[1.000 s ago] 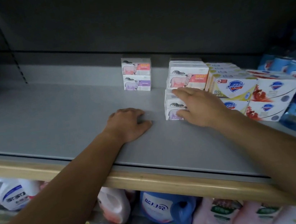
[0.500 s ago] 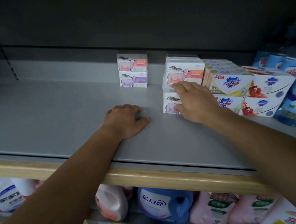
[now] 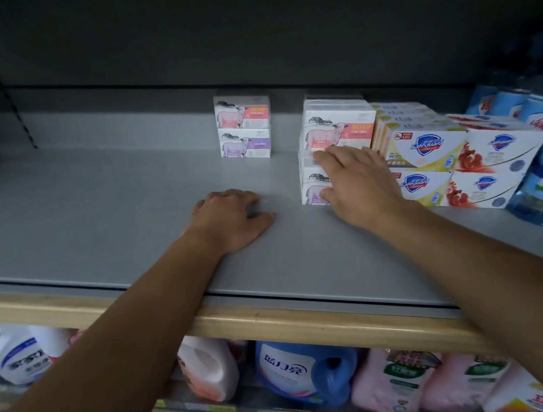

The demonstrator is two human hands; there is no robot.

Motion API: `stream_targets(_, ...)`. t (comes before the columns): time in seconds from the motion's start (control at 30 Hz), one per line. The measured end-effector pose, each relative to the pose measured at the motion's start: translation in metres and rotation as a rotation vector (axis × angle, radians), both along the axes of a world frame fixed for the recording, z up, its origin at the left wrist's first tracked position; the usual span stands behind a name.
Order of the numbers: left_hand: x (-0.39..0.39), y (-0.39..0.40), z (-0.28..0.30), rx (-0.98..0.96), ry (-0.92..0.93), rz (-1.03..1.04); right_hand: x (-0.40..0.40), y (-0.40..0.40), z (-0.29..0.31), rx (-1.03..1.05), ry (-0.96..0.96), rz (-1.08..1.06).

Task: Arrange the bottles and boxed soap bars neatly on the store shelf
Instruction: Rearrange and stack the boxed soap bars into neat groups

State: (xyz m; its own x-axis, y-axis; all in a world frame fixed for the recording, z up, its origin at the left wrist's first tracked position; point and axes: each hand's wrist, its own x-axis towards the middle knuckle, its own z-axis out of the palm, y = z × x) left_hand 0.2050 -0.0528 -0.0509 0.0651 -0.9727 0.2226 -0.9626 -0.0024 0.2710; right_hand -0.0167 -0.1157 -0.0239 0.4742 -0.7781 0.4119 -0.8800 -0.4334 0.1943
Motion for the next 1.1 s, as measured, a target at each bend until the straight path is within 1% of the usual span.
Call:
stream_targets(0.23,0.0,0.002,0.002,-0.014,0.026,-0.002,0.006,0.005,-0.005,-0.037,-0.039,-0.04)
stream_targets(0.3,0.001,0.002,0.002,-0.033,0.066,-0.01,0.009,0.005,-0.005,-0.066,-0.071,-0.03)
stream_targets(0.4,0.003,0.003,0.004,-0.105,0.154,0.005,0.01,0.004,-0.003,-0.083,-0.186,0.031)
stream_targets(0.47,0.004,-0.002,0.01,-0.151,0.184,0.022,0.01,0.003,-0.005,-0.077,-0.196,0.028)
stream_targets(0.6,0.005,-0.03,0.03,-0.193,0.174,0.04,0.011,0.001,-0.011,-0.094,-0.214,-0.009)
stream_targets(0.7,0.009,-0.065,0.045,-0.24,0.19,0.091,0.012,0.0,-0.011,-0.086,-0.242,-0.009)
stream_targets(0.97,0.014,-0.158,0.068,-0.362,0.057,0.187,0.012,-0.002,-0.011,-0.053,-0.302,-0.008)
stream_targets(1.1,0.014,-0.189,0.07,-0.329,-0.147,0.251,0.012,-0.003,-0.011,-0.038,-0.325,-0.008)
